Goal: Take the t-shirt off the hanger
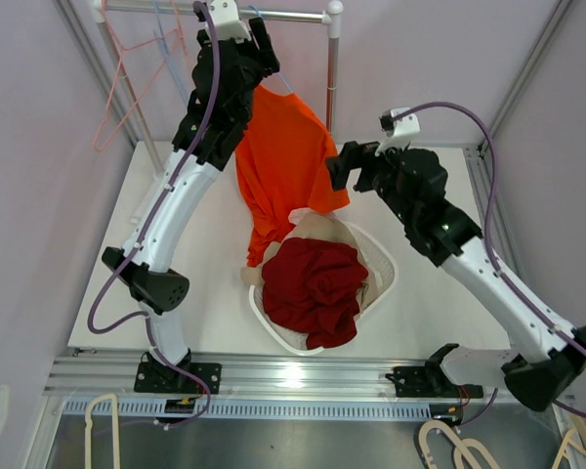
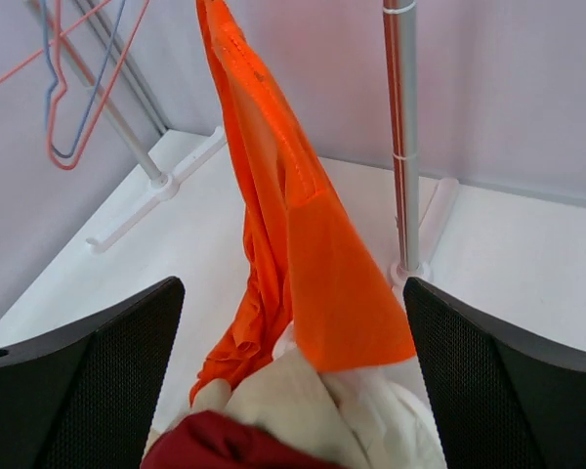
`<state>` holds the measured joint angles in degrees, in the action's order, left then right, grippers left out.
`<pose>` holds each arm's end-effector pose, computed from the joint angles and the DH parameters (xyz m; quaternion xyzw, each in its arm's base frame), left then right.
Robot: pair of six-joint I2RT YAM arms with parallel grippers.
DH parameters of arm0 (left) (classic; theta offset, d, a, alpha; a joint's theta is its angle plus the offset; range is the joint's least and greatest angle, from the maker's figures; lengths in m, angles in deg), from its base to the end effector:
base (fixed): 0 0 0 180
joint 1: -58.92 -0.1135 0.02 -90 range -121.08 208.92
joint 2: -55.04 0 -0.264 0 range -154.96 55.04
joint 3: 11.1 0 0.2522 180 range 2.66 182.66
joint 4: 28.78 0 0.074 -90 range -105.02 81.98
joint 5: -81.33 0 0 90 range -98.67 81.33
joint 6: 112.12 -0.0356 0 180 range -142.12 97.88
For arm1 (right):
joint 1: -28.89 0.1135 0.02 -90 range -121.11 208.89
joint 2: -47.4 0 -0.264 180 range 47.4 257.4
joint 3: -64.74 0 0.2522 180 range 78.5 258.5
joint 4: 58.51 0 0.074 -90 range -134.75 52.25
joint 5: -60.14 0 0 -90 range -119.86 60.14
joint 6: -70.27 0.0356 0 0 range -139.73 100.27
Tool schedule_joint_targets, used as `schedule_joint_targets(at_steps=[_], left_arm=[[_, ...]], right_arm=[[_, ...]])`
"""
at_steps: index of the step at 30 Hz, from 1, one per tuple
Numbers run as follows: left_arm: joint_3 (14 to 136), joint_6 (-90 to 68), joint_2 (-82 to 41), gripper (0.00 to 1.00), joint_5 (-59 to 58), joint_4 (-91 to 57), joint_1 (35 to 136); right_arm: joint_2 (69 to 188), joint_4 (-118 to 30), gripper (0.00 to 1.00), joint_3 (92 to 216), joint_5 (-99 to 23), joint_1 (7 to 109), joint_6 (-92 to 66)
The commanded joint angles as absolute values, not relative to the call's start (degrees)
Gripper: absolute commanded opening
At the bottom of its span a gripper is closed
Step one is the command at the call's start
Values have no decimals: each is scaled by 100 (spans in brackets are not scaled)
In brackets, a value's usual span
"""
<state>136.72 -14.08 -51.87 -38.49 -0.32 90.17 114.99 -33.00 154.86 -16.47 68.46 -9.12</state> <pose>0.3424 -0.1871 0.5539 -0.0748 0.6332 -0.1015 0.7637 0.2063 0.1598 0.4485 -0.1024 0.7175 0.2134 0.6551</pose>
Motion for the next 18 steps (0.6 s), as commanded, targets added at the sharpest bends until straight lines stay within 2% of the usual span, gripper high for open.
schedule_joint_targets(at_steps=[1, 10, 14, 18], left_arm=[[13907, -1350, -5263, 69, -3881, -184, 9056], [13880, -1499, -5280, 69, -4013, -316, 9056], [13916, -1649, -5342, 69, -4066, -447, 9056], [14004, -1737, -5500, 69, -4119, -518, 9056]], right_arm=[[12095, -3832, 99, 15820, -2876, 6292, -1165], [13387, -4949, 98, 16524, -5120, 5798, -1261], [13503, -5195, 98, 16657, -5980, 5807, -1051], [13318, -5204, 97, 16525, -6299, 6122, -681]])
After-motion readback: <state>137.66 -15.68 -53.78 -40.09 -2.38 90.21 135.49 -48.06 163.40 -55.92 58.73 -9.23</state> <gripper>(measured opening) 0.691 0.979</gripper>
